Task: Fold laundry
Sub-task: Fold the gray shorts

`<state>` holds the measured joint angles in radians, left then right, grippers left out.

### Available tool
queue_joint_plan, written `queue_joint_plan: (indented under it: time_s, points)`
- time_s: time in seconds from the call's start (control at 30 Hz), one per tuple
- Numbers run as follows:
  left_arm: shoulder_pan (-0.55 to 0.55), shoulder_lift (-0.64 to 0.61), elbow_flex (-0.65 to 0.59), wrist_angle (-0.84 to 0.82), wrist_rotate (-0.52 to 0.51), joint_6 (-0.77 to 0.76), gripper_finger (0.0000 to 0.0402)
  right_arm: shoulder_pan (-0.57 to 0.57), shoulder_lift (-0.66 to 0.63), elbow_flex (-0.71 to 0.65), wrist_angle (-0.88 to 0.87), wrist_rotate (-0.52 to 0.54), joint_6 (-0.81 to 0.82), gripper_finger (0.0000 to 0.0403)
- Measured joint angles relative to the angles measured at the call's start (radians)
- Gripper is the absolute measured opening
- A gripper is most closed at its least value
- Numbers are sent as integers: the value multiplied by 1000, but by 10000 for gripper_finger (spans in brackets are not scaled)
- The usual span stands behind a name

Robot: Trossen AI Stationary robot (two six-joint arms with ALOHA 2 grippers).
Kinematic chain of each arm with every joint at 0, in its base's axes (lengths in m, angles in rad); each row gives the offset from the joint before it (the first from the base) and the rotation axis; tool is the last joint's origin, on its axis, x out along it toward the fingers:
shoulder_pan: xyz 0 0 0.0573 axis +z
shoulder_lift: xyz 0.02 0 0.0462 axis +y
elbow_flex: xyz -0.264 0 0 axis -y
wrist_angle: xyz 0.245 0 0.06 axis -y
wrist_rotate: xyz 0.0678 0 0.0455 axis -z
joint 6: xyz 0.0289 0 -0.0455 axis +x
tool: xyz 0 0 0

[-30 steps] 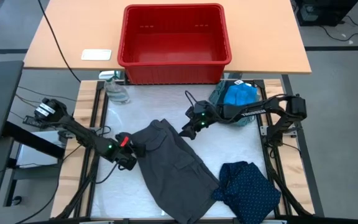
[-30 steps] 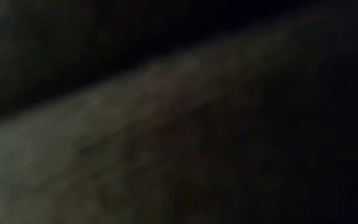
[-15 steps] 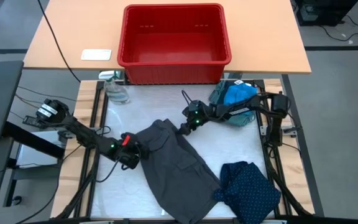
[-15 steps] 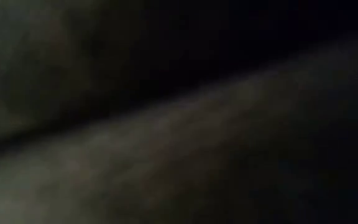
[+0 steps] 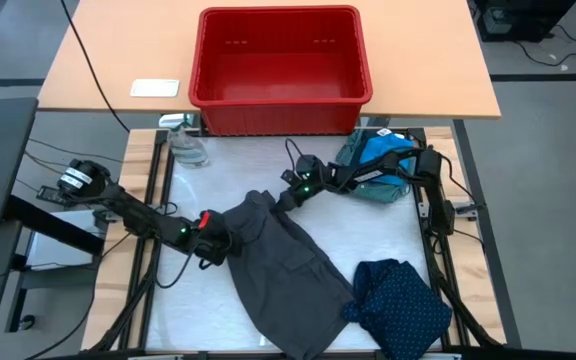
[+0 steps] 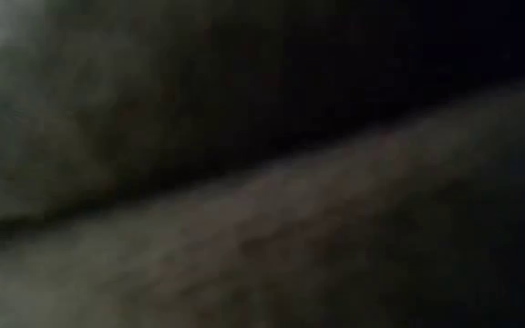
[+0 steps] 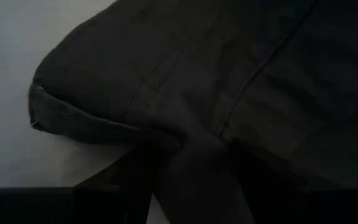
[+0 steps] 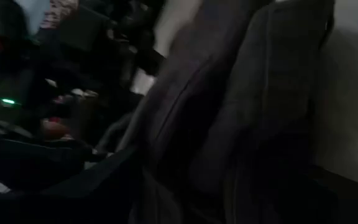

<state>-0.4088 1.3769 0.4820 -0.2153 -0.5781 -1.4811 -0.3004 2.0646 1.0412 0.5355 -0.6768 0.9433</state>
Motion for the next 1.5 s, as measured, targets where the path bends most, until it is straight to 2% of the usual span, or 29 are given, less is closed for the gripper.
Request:
queue_joint_plan:
  time_s: [0.27,0.4,0.57,0.77,0.9,1.03,1.2,1.27,1.33,1.4,1.5]
  points:
    - [2,-2,2,-19,49,-23,215,-48,-40,18,-22,82,60,318]
    - [9,-2,2,-21,52,-22,215,-64,-40,18,-20,82,59,318]
    - [35,-3,3,-21,66,25,215,-57,-40,18,-21,87,32,317]
    - [60,-2,2,1,69,99,214,-40,-39,18,-129,158,-45,317]
    - [71,-2,2,39,66,136,214,-22,-38,18,-141,159,-90,317]
    - [84,-2,1,78,65,207,198,6,-38,32,-178,171,-135,317]
    - [100,-2,1,91,64,246,164,37,-38,50,-264,291,-219,311]
    - [101,-2,1,80,63,243,152,38,-38,50,-263,317,-214,292]
    - [105,-2,1,70,69,223,137,38,-38,50,-266,330,-215,255]
    - [105,-2,1,65,71,215,117,31,-38,50,-267,330,-220,202]
    - [105,-2,1,63,71,214,82,21,-38,50,-264,287,-241,99]
